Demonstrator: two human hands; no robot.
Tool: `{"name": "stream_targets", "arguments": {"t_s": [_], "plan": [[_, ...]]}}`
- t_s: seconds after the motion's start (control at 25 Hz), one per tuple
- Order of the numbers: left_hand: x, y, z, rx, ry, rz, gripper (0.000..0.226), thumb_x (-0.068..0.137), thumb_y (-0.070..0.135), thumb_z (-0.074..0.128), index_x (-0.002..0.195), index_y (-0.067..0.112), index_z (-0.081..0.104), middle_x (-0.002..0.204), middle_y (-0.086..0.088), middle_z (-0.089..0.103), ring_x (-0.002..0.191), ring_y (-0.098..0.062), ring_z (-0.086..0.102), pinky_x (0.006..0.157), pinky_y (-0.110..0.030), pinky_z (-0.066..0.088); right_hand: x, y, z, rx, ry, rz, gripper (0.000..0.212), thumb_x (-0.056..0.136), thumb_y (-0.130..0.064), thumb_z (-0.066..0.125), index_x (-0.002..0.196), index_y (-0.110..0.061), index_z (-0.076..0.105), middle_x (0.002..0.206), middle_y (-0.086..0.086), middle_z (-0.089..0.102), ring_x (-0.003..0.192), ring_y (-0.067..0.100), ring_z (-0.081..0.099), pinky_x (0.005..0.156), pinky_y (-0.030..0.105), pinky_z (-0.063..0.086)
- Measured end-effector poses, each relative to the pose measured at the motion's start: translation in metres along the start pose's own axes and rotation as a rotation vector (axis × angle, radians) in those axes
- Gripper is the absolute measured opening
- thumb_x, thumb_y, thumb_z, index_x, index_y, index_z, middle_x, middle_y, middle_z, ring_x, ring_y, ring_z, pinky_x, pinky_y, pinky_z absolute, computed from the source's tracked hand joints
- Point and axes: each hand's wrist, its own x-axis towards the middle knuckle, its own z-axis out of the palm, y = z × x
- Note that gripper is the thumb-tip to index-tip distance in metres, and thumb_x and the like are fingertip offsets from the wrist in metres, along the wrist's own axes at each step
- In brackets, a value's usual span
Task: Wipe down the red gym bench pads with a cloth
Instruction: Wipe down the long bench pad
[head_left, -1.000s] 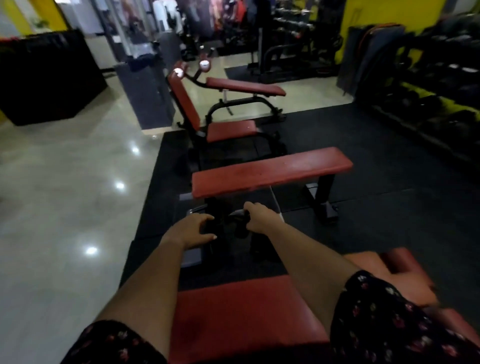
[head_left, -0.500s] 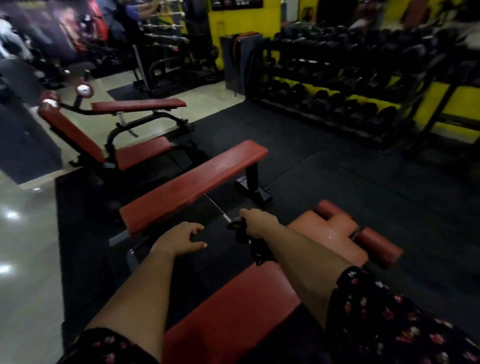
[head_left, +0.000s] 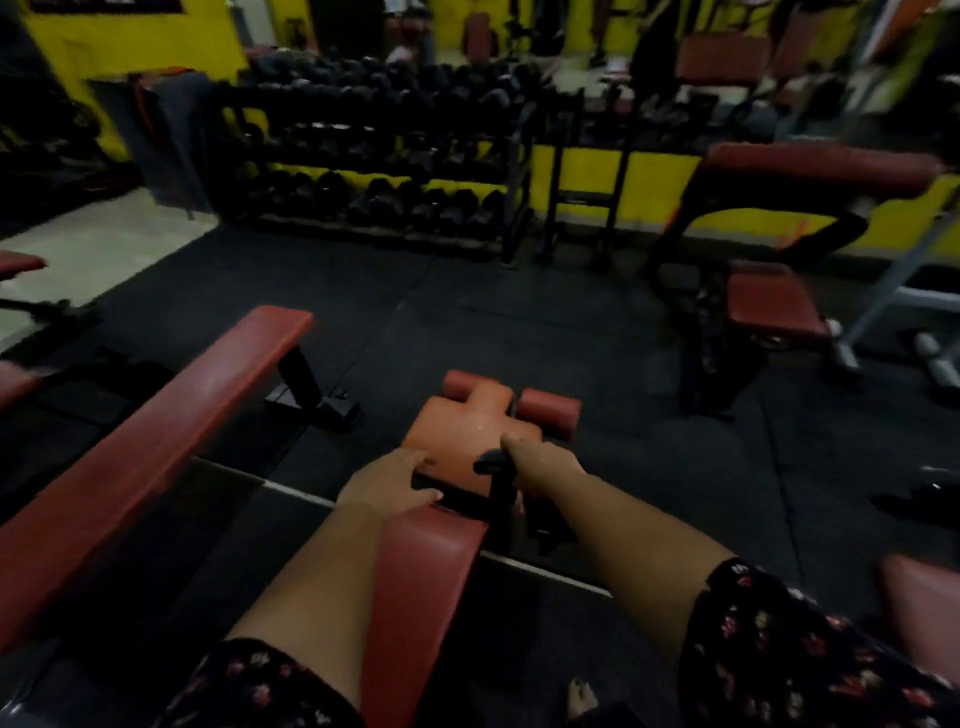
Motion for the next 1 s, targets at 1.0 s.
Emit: {"name": "stream_targets", "arguments": {"t_s": [1.0], "plan": [[0.315, 0.347, 0.063, 0.327, -0.199, 0.386, 0.055, 0.086, 0.053, 0.064, 0.136, 0.039, 0.047, 0.134, 0.01, 0.05, 0.121, -0.013, 0.051, 0.097, -0.034, 0.046, 0.019, 0.368, -0.122, -0.253, 0.151, 0.346, 0.041, 0.094, -0.003, 0.051, 0.135, -0.009, 0.048, 0.125, 0.01, 0.046, 0.117, 0.032, 0.042, 0.1, 0.046, 0.04]]}}
